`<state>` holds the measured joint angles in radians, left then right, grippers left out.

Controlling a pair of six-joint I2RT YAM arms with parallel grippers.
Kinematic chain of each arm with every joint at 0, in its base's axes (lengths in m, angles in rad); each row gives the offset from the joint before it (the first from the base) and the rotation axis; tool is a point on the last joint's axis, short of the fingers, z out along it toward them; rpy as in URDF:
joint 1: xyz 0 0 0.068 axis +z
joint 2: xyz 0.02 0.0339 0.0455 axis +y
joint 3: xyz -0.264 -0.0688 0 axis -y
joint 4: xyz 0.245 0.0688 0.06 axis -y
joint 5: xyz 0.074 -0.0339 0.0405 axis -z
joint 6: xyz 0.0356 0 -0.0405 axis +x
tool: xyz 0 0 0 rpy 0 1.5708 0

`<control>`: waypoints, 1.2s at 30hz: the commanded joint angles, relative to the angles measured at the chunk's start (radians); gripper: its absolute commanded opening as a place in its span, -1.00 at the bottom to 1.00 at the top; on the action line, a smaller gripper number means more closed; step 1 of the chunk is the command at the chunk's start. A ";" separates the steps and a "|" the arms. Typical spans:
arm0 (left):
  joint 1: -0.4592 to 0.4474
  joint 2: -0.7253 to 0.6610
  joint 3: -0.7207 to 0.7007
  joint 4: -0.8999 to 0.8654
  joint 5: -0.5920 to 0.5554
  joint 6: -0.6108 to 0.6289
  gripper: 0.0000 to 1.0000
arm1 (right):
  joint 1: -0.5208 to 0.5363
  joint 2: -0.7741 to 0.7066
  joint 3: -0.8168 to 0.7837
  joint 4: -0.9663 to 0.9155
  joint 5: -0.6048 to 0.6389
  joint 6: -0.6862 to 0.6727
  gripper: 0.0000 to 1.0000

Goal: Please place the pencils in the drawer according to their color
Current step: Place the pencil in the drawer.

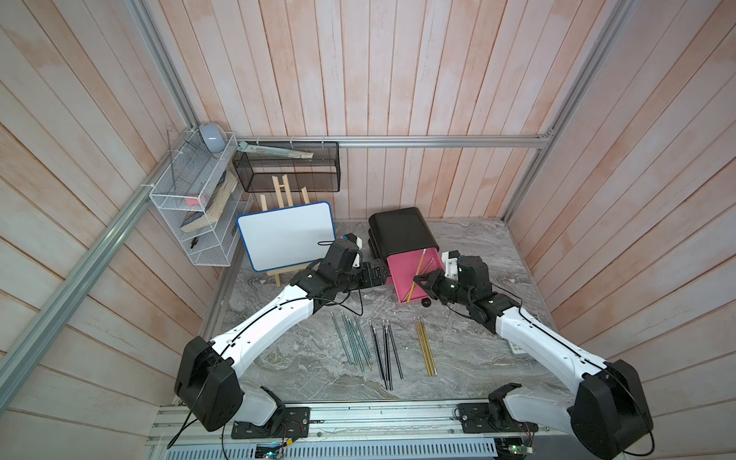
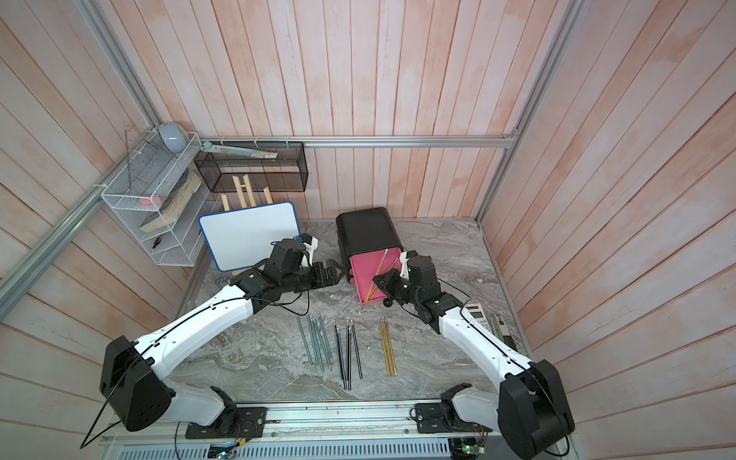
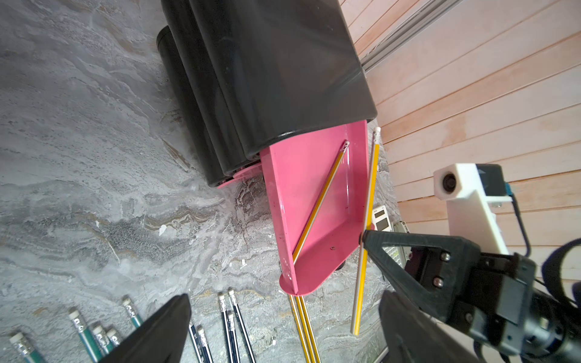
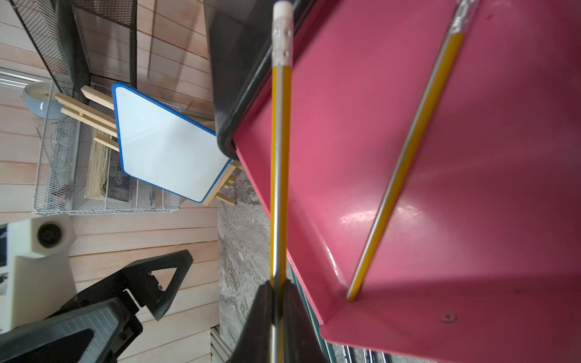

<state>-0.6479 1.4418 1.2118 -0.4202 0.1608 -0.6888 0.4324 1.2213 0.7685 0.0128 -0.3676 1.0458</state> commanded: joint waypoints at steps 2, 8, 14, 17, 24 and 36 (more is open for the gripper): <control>-0.009 0.014 0.028 0.007 0.013 0.014 0.99 | -0.013 0.004 -0.025 0.079 -0.023 0.046 -1.00; -0.019 0.019 0.025 0.017 0.012 0.005 0.99 | -0.035 0.043 -0.035 0.123 -0.021 0.066 -1.00; -0.024 0.027 0.028 0.021 0.013 0.003 0.99 | -0.050 0.099 -0.023 0.157 -0.022 0.074 -1.00; -0.026 0.030 0.026 0.022 0.016 0.003 0.99 | -0.057 0.123 -0.011 0.162 -0.021 0.071 -1.00; -0.027 0.032 0.020 0.024 0.020 0.002 0.99 | -0.066 0.183 0.031 0.167 -0.019 0.059 -1.00; -0.027 0.023 0.009 0.023 0.019 0.000 0.99 | -0.069 0.179 0.092 0.115 -0.026 0.025 -0.35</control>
<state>-0.6708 1.4643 1.2118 -0.4183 0.1753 -0.6922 0.3695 1.4170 0.8303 0.1524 -0.3817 1.0912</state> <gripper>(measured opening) 0.995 0.324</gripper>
